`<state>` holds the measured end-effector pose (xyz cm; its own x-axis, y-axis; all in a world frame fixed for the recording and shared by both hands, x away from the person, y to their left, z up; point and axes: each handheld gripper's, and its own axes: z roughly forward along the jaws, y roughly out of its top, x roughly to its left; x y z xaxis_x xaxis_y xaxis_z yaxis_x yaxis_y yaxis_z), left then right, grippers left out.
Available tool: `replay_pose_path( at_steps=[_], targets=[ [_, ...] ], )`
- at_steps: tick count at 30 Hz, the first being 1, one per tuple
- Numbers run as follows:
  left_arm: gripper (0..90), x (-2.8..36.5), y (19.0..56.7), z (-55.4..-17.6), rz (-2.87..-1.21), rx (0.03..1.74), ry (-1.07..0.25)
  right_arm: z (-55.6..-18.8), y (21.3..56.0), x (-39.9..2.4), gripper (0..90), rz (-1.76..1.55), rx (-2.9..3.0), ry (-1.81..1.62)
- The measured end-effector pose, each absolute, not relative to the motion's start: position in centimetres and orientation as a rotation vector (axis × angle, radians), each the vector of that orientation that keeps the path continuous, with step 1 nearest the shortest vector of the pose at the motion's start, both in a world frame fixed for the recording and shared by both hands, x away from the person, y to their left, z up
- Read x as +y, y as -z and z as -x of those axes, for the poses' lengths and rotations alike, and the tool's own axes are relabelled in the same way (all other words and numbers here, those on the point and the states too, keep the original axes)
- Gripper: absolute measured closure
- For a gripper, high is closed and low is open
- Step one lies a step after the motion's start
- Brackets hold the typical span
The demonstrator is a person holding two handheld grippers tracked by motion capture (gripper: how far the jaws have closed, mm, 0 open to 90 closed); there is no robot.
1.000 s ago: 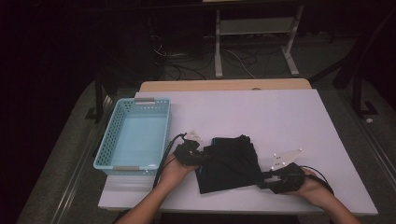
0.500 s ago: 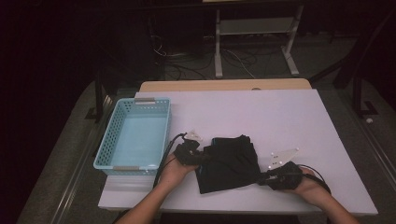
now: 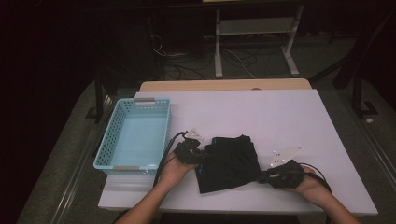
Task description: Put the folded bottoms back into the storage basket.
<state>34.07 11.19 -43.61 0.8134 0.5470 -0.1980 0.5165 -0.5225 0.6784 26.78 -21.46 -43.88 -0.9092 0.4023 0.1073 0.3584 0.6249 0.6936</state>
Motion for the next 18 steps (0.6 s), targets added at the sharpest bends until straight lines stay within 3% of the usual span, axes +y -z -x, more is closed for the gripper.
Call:
replay_pose_path(
  at_steps=[18],
  targets=[
    [78.5,10.2,41.5,-32.8,-2.135,0.632,-0.043,-27.1,42.3,-21.0,79.1,-0.637,2.715,-1.282]
  ],
)
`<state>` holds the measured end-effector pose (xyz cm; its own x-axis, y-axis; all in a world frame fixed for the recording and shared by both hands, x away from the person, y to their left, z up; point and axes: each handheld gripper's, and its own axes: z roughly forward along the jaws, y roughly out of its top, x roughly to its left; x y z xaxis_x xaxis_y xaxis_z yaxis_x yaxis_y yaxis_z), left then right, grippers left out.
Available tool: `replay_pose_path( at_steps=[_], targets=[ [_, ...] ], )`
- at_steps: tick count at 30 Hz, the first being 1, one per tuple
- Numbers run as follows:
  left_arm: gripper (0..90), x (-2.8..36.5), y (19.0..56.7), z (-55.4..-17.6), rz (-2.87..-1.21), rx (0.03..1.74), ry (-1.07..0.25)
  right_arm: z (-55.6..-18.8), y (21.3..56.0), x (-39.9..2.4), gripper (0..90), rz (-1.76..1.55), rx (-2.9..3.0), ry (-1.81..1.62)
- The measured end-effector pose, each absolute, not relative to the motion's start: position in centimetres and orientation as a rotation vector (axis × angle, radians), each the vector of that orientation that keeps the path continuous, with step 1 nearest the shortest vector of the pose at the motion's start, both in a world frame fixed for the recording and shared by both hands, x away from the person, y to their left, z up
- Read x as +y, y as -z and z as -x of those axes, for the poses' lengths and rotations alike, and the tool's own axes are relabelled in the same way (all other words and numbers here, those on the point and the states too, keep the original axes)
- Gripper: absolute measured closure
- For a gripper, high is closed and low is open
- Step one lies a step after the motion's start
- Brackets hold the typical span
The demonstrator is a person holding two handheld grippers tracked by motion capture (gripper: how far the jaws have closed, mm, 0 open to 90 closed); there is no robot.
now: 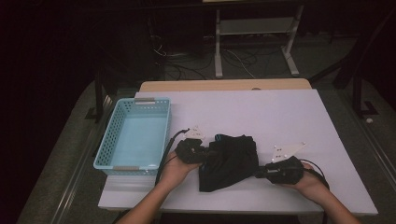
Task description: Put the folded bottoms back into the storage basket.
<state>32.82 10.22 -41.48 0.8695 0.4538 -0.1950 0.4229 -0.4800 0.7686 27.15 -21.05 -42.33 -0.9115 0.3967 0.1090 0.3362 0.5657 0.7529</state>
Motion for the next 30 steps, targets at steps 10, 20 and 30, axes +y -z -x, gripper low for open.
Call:
replay_pose_path(
  at_steps=[10,20,30],
  targets=[
    [78.6,9.2,41.1,-32.0,-2.128,0.574,-0.01,-27.6,41.8,-20.6,79.2,-0.636,2.689,-1.351],
    [78.6,8.3,40.8,-31.5,-2.104,0.542,0.06,-28.4,41.3,-19.5,79.9,-0.602,2.681,-1.403],
    [79.0,7.8,40.1,-32.3,-2.11,0.515,0.071,-29.2,40.6,-18.6,80.8,-0.577,2.669,-1.443]
  ],
)
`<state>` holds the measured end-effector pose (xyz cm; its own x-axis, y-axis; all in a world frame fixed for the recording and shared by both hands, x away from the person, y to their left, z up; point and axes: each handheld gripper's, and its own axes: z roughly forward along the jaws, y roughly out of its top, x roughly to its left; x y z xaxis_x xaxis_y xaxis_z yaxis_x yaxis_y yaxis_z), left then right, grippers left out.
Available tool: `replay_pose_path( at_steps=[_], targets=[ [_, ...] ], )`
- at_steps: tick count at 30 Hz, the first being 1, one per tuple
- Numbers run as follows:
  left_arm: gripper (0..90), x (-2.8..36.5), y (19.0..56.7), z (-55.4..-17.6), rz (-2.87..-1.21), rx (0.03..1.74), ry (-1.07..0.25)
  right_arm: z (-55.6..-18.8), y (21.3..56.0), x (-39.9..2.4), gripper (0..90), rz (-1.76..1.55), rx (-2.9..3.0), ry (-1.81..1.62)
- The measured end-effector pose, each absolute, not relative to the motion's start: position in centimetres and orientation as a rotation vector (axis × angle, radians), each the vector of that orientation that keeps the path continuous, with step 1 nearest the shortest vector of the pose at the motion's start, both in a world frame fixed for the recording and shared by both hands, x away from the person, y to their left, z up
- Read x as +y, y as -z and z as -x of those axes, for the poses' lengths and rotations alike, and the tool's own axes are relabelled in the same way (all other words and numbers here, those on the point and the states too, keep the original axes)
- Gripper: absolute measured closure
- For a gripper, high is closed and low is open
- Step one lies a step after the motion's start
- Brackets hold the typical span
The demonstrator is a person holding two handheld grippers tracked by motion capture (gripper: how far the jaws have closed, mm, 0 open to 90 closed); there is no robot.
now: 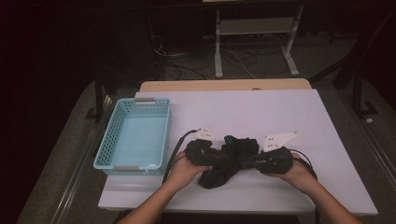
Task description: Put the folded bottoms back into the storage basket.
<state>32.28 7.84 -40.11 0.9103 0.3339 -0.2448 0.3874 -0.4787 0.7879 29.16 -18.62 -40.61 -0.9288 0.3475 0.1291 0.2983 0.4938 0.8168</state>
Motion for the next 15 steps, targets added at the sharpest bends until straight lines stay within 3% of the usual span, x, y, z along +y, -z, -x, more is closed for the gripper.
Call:
replay_pose_path(
  at_steps=[15],
  targets=[
    [79.1,8.2,37.2,-35.1,-2.097,0.49,0.067,-30.7,38.2,-18.5,81.0,-0.574,2.582,-1.523]
  ],
)
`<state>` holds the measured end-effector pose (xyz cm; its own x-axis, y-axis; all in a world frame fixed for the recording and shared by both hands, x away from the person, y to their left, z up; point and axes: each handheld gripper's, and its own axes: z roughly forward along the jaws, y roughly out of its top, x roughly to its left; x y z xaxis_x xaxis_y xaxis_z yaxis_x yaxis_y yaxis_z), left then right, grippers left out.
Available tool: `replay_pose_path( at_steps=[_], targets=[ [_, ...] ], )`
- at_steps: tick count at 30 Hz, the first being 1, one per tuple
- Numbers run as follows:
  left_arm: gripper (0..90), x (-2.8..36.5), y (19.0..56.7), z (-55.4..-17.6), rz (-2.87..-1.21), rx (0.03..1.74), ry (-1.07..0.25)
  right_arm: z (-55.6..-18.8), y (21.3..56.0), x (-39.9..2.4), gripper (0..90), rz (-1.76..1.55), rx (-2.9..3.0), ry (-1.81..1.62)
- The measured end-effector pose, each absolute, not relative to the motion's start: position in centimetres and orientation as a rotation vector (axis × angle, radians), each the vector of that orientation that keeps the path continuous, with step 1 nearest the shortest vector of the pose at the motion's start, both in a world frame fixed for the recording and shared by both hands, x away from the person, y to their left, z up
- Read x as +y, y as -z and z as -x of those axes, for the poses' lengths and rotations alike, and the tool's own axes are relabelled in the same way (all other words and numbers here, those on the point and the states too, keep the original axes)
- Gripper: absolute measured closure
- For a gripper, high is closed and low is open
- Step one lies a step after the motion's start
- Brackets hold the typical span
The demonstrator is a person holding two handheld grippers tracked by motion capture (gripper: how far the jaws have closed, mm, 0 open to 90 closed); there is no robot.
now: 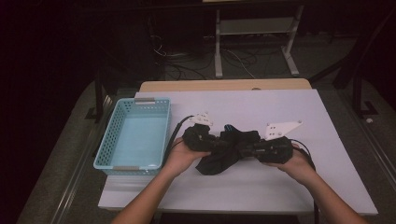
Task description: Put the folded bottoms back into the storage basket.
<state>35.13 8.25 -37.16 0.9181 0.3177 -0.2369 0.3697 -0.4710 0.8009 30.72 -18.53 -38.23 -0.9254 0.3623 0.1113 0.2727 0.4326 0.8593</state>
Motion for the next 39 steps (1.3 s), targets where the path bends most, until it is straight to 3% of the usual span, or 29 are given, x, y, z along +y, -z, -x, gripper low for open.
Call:
replay_pose_path(
  at_steps=[13,39],
  targets=[
    [79.1,9.7,34.2,-37.2,-2.086,0.477,-0.002,-32.9,36.0,-17.9,81.0,-0.58,2.521,-1.576],
    [79.1,17.0,31.8,-38.9,-1.992,0.577,-0.048,-35.9,33.0,-12.5,81.0,-0.507,2.533,-1.613]
  ],
)
